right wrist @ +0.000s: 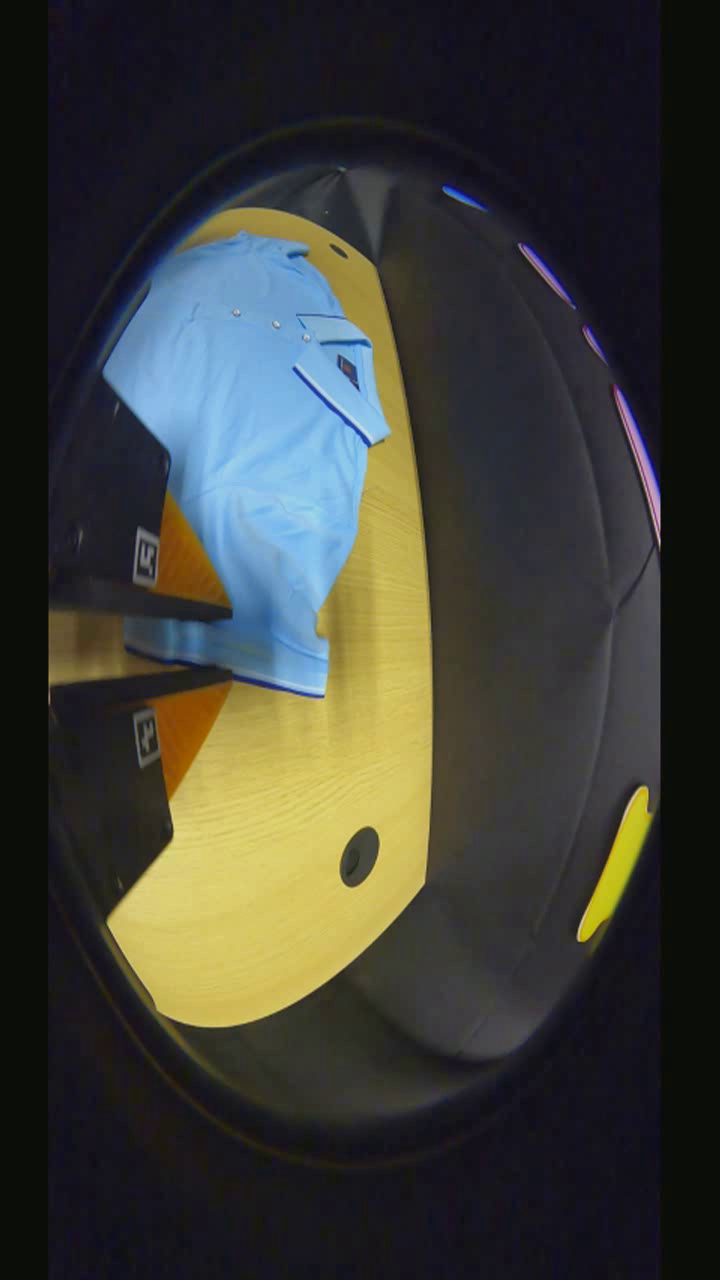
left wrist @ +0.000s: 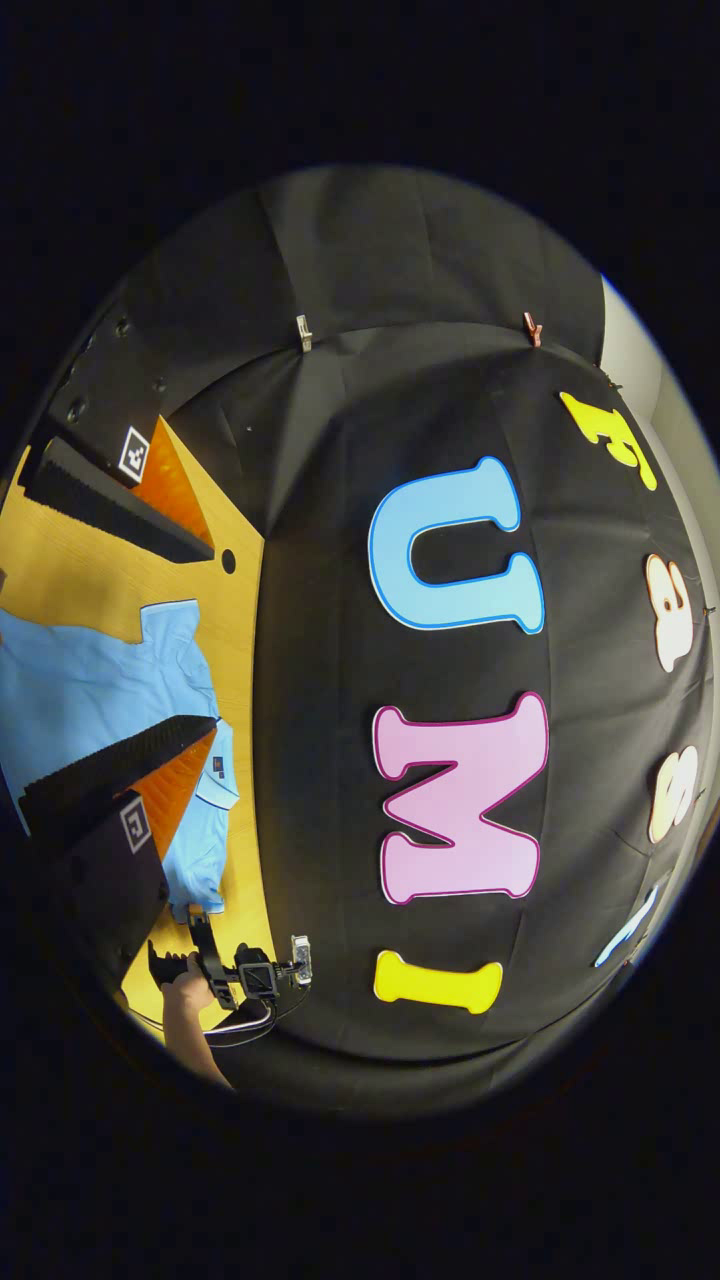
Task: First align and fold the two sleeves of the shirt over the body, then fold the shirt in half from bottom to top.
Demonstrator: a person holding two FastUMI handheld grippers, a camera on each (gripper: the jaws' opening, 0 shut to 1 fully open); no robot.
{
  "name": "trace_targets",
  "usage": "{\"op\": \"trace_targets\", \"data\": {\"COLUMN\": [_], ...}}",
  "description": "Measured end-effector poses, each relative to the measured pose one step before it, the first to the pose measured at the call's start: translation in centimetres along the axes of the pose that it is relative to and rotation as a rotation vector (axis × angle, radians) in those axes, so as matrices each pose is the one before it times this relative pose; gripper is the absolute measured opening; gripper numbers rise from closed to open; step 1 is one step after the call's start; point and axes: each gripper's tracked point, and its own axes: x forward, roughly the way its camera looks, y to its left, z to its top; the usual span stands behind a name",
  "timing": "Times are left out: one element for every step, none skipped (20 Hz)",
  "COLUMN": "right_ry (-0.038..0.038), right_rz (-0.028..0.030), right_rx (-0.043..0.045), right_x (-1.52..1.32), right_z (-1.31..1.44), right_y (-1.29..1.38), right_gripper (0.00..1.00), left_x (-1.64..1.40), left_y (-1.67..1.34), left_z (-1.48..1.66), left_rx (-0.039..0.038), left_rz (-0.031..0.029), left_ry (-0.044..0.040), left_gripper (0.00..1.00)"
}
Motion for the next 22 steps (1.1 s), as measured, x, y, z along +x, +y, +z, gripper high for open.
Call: {"op": "trace_targets", "data": {"right_ry": [0.00428,-0.00883,0.00634,-0.00552,0.00263,-0.00704,-0.01911,-0.03012,-0.03047,-0.02649,-0.02212,-0.02227,-0.02666,-0.02274,-0.01996,-0.01763,-0.01693,-0.01231,-0.0076,-0.00635,-0.00443,-0.00503], "right_rz": [0.00023,0.00461,0.00537,-0.00105,0.00077,-0.0051,-0.00895,-0.01066,-0.0086,-0.00026,-0.00037,0.00356,0.00494,0.00835,0.01238,0.01747,0.02069,0.02294,0.0215,0.02599,0.02882,0.03005], "right_rx": [0.0007,0.00147,0.00041,0.00302,0.00554,-0.00462,-0.01782,-0.02809,-0.03513,-0.04177,-0.05283,-0.05755,-0.06273,-0.06217,-0.05254,-0.0382,-0.02801,-0.0202,-0.0217,-0.02051,-0.01708,-0.01519], "right_x": [0.037,0.207,-0.13,-0.034,-0.077,-0.219,-0.27,-0.521,-0.698,-0.689,-0.491,-0.502,-0.546,-0.412,-0.436,-0.237,-0.149,-0.278,-0.339,-0.206,-0.241,0.001], "right_z": [-0.184,0.221,-0.123,0.186,0.057,0.227,0.597,0.925,1.082,1.01,0.694,0.941,1.032,0.989,0.96,0.816,0.917,0.631,0.637,0.439,0.44,0.384], "right_y": [0.238,0.189,0.215,-0.1,0.119,-0.067,-0.122,0.026,0.127,0.466,0.919,0.781,0.987,1.07,1.418,1.543,1.857,1.811,1.678,1.648,1.905,1.967], "right_gripper": [0.17,0.12,0.07,0.06,0.06,0.06,0.06,0.0,0.12,0.12,0.06,0.0,0.0,0.0,0.0,0.05,0.11,0.11,0.05,0.06,0.06,0.01], "left_x": [-0.226,-0.244,-0.228,-0.149,-0.146,-0.126,0.001,-0.089,-0.051,-0.066,-0.154,-0.151,-0.07,-0.152,-0.209,-0.195,-0.294,-0.202,-0.247,-0.133,-0.168,-0.108], "left_y": [-0.061,0.017,0.038,0.158,0.115,0.146,0.242,0.204,0.241,0.258,0.325,0.388,0.337,0.306,0.394,0.378,0.531,0.426,0.441,0.449,0.494,0.476], "left_z": [-0.182,-0.063,-0.108,-0.134,-0.376,-0.201,-0.21,-0.097,-0.195,-0.107,-0.172,-0.075,-0.347,-0.254,-0.462,-0.45,-0.493,-0.454,-0.508,-0.327,-0.471,-0.33], "left_rx": [-0.00149,-0.00033,0.00044,-0.00018,-0.00207,-0.00343,-0.00448,-0.00577,-0.00719,-0.00738,-0.00723,-0.00748,-0.00767,-0.00722,-0.00616,-0.00497,-0.00472,-0.00572,-0.00726,-0.00895,-0.00966,-0.00884], "left_rz": [0.00094,0.00184,0.00229,0.00231,-0.00087,-0.00086,0.00038,-0.00065,0.00001,0.00044,0.00304,0.00481,0.0051,0.00418,0.00411,0.00549,0.0063,0.00624,0.00633,0.00551,0.00476,0.00637], "left_ry": [0.00167,-0.00002,0.00005,0.0015,0.00412,0.00417,0.00381,0.00072,-0.00159,-0.00108,-0.00088,-0.00091,0.00136,0.0041,0.00532,0.00655,0.00783,0.00693,0.00753,0.00779,0.00545,0.00288], "left_gripper": [0.97,0.97,0.97,0.98,0.98,0.98,0.97,0.98,0.97,0.97,0.98,0.98,0.98,0.98,0.98,0.98,0.98,0.98,0.98,0.98,0.98,0.98]}}
